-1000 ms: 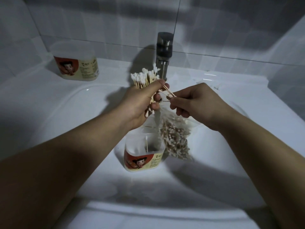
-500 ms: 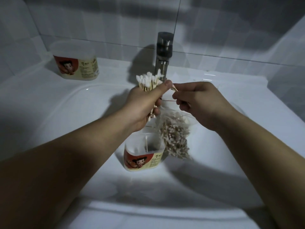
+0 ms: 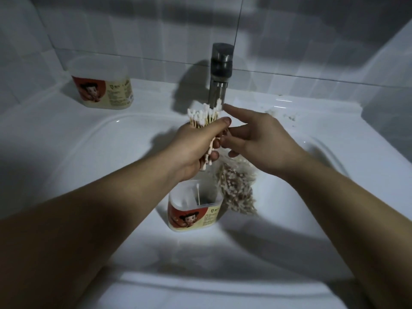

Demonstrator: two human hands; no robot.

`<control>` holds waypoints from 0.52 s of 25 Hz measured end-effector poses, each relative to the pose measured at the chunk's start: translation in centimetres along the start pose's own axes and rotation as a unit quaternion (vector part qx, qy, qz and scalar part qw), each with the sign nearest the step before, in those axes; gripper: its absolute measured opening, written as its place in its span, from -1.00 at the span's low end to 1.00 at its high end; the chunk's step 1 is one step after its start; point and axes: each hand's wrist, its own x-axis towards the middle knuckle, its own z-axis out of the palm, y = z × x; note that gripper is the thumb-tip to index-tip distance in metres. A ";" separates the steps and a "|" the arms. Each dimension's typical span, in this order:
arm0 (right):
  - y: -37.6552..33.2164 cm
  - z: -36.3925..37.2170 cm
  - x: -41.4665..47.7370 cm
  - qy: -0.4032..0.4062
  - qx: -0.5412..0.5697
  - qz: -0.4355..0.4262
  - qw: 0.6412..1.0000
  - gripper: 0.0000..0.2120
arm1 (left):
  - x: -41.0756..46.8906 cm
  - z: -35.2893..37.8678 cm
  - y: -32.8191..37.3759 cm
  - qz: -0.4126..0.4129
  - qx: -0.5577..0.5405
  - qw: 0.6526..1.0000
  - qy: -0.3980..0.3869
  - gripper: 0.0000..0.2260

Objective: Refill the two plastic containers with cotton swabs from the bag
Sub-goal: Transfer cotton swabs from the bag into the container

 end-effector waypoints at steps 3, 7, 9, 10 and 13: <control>0.2 -0.5 0.2 -0.017 -0.043 -0.031 0.998 -0.18 | 0.1 -0.2 0.3 -0.022 -0.002 1.000 -0.010 -0.83; 0.4 -1.1 0.2 -0.063 -0.083 -0.065 0.992 0.14 | 0.1 -0.4 0.8 -0.016 0.022 1.000 -0.002 -0.84; 0.9 -0.9 0.2 -0.087 -0.106 -0.086 0.987 0.29 | -0.2 -0.2 0.9 -0.015 0.009 1.000 -0.024 -0.81; 1.1 -0.7 0.3 -0.098 -0.116 -0.092 0.984 0.36 | -0.4 0.0 0.8 -0.021 0.006 0.999 -0.037 -0.80; 1.4 -0.1 0.6 -0.114 -0.147 -0.096 0.978 0.43 | -0.6 0.2 0.5 -0.041 -0.001 0.997 -0.058 -0.80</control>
